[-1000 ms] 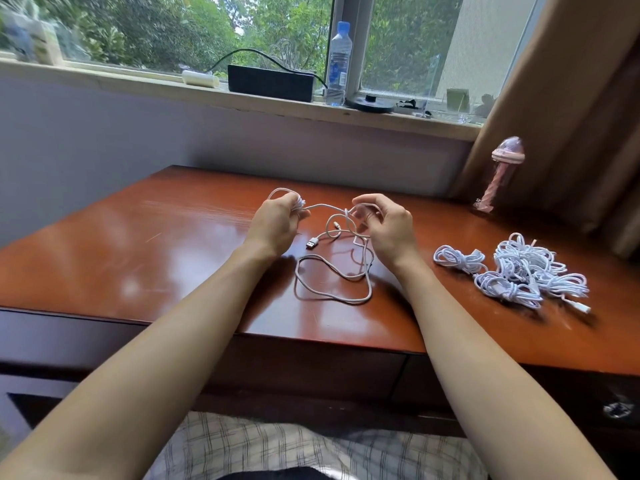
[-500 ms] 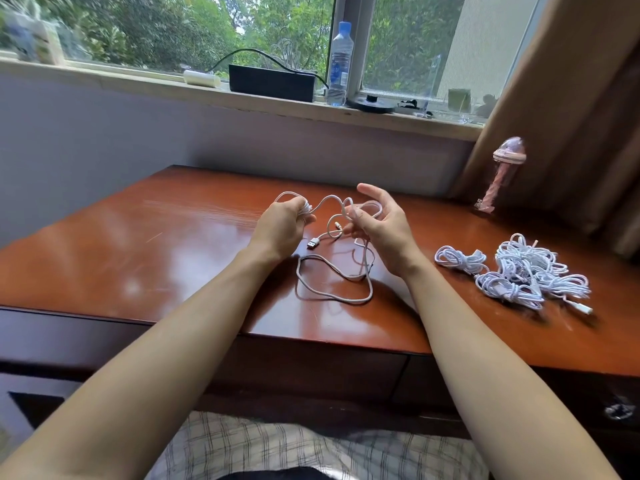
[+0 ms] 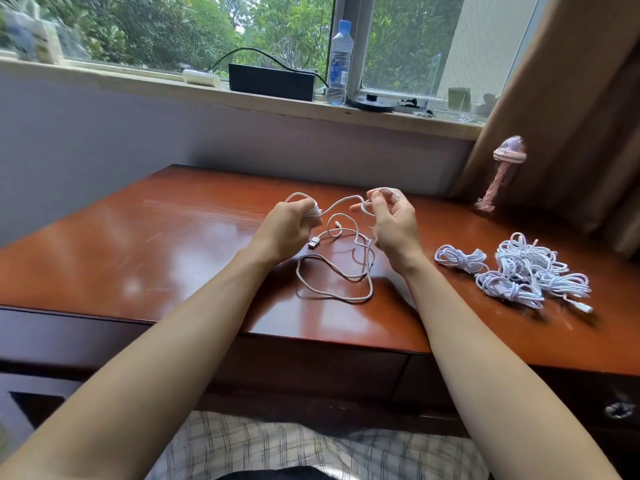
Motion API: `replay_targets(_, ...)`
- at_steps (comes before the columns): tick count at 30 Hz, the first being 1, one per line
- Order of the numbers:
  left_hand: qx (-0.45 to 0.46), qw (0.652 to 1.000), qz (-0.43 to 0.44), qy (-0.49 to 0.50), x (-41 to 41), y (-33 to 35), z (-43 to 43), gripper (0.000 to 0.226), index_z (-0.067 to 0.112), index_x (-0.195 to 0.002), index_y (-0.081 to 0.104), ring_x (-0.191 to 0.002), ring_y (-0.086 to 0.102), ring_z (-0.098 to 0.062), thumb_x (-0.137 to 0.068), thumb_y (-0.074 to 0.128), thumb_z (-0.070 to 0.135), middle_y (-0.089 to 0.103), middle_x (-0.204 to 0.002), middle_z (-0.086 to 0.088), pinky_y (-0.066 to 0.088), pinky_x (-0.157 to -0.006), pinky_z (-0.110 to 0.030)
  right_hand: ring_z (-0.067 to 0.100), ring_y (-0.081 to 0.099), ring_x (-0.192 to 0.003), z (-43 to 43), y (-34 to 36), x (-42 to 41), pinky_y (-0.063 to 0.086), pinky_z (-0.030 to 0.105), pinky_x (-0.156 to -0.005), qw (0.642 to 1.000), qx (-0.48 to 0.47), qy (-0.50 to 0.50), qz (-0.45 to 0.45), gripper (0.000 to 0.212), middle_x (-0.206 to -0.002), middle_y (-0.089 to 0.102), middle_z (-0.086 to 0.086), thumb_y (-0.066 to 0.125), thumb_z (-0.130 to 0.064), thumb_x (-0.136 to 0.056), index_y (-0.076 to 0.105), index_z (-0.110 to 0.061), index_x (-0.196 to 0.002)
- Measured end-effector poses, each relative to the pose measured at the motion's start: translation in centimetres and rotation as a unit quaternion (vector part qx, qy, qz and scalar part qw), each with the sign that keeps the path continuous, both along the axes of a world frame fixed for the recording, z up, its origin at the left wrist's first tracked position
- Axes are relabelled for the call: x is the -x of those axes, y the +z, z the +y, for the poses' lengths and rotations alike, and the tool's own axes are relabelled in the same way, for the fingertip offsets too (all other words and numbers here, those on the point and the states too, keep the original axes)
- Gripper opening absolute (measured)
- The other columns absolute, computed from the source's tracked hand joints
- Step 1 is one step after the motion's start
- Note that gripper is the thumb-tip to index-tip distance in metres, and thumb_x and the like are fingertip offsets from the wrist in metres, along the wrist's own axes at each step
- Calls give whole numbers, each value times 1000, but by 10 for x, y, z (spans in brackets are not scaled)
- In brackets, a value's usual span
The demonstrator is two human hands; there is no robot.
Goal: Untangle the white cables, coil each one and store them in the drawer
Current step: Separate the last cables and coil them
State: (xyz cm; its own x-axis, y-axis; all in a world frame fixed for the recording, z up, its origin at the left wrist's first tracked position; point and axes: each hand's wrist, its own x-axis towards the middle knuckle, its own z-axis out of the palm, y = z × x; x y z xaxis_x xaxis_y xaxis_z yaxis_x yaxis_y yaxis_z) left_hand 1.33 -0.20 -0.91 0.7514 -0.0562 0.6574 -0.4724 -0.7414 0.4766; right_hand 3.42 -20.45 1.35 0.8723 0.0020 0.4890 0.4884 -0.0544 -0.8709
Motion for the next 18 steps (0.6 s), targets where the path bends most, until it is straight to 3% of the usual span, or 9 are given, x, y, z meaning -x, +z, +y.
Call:
replay_targets(2,15,999,21,-46,-2,-1,-1,16,8,-78,59,-72,57,-27,-90,70,8,59,-75,1,40,-64,-31,3,65,-56,-1,1,-3,44,15,-52,999,-9,-44,-5,12,-92,75,19,47,-19,-107,57,-13,-103)
replay_targets(5,64,992,54,-96,-1,1,-5,27,11,-71,50,-61,45,-17,-93,67,13,50,-67,3,42,-62,-35,7,44,-33,-6,4,-7,31,17,-36,992,-91,-82,43,12,-92,75,17,44,-19,-108,50,-10,-105)
replay_targets(7,93,987,68,-111,0,3,-6,29,8,-71,51,-58,45,-14,-95,65,16,52,-62,4,42,-59,-34,11,37,-32,-9,6,-10,29,18,-37,982,-148,-88,82,12,-94,75,17,41,-20,-108,48,-10,-106)
replay_targets(13,162,973,119,-113,0,6,-5,25,6,-72,59,-54,43,-8,-97,63,10,51,-58,8,39,-56,-26,7,43,-39,-17,11,-15,35,19,-38,939,-306,-27,152,12,-97,74,16,39,-15,-109,46,-12,-100)
replay_targets(16,250,953,131,-108,0,12,-1,28,15,-69,60,-51,42,-5,-97,61,9,52,-56,11,36,-53,-19,3,38,-36,-25,13,-15,30,15,-34,912,-363,-12,192,13,-87,71,13,43,-12,-107,47,-14,-95)
replay_targets(18,285,946,129,-88,-1,13,3,27,12,-69,61,-51,42,-6,-96,61,12,52,-58,6,34,-52,-22,3,35,-35,-26,12,-16,27,15,-34,912,-352,-21,208,12,-80,70,8,48,-13,-106,48,-15,-94)
